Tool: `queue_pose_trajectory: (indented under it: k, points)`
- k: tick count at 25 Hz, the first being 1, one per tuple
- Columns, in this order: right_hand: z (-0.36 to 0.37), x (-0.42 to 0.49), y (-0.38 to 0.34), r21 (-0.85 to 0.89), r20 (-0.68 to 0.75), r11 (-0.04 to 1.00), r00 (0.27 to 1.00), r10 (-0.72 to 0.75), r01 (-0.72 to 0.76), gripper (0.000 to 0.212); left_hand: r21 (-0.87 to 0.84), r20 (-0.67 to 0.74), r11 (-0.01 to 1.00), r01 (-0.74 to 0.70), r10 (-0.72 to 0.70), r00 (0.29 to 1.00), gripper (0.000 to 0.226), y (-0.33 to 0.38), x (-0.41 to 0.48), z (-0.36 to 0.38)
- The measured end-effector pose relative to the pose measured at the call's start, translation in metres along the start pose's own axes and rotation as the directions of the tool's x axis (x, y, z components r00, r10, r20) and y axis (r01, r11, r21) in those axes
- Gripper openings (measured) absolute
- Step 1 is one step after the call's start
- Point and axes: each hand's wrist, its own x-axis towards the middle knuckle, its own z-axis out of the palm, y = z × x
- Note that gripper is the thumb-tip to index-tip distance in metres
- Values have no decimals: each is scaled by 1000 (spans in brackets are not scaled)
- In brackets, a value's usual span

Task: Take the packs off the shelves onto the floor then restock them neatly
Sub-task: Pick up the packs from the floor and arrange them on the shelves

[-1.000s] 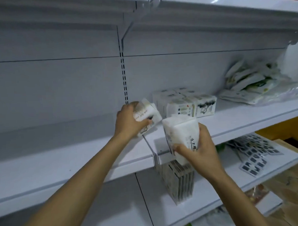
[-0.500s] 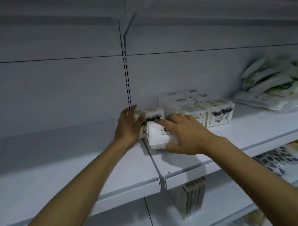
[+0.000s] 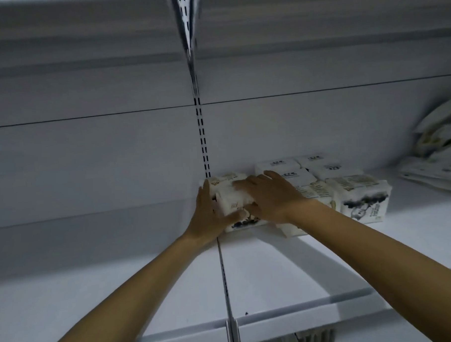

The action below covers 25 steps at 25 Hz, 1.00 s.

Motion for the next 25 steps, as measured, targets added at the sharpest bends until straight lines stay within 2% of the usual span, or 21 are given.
queue_pose_trajectory:
  k: [1, 2, 4, 7, 9, 11, 13, 15, 16, 18, 19, 20, 22, 23, 25]
  points:
    - [-2, -5, 6, 67, -14, 998, 1000, 22, -21, 60, 68, -23, 998, -9, 11, 1000, 121, -3, 5, 2]
    - [-3, -11, 15, 123, -31, 991, 998, 52, -48, 61, 125, -36, 992, -17, 21, 999, 124, 1, 9, 6]
    - [-5, -24, 39, 176, -65, 975, 987, 150, -136, 59, 179, -40, 984, -19, 27, 999, 109, 6, 22, 8]
    - [-1, -43, 68, 210, -29, 950, 970, 243, -232, 63, 145, -53, 989, 29, -22, 998, 91, 10, 37, 15]
    - [8, -47, 71, 248, 5, 942, 972, 233, -227, 63, 89, -89, 995, 55, -47, 995, 80, 8, 42, 19]
    - [19, -46, 71, 225, -22, 954, 978, 209, -199, 65, -11, -83, 994, 107, -107, 991, 72, 11, 43, 22]
    - [25, -44, 71, 184, -72, 966, 978, 197, -182, 79, -74, -30, 983, 166, -168, 985, 67, 22, 43, 24]
    - [28, -44, 73, 156, -97, 974, 979, 181, -164, 80, -80, -76, 980, 185, -191, 979, 79, 25, 42, 24]
    - [29, -45, 73, 153, -114, 976, 978, 176, -158, 79, -70, -132, 982, 173, -181, 975, 96, 27, 41, 24]
    - [31, -47, 69, 128, -240, 983, 957, 162, -134, 86, -2, -280, 987, 160, -154, 948, 127, 28, 37, 32]
    - [34, -49, 66, 103, -299, 988, 943, 144, -118, 85, 0, -335, 981, 194, -182, 924, 125, 26, 35, 39]
    - [39, -50, 64, 84, -336, 991, 933, 128, -105, 79, -38, -362, 977, 211, -210, 908, 108, 23, 34, 49]
    - [47, -51, 62, 49, -363, 994, 926, 105, -94, 66, -116, -396, 980, 164, -197, 897, 56, 24, 33, 69]
    - [50, -50, 62, 48, -376, 996, 922, 92, -80, 62, -136, -394, 980, 143, -186, 900, 49, 25, 33, 76]
    - [54, -47, 63, 43, -412, 996, 907, 85, -74, 55, -141, -361, 981, 129, -173, 916, 56, 21, 35, 75]
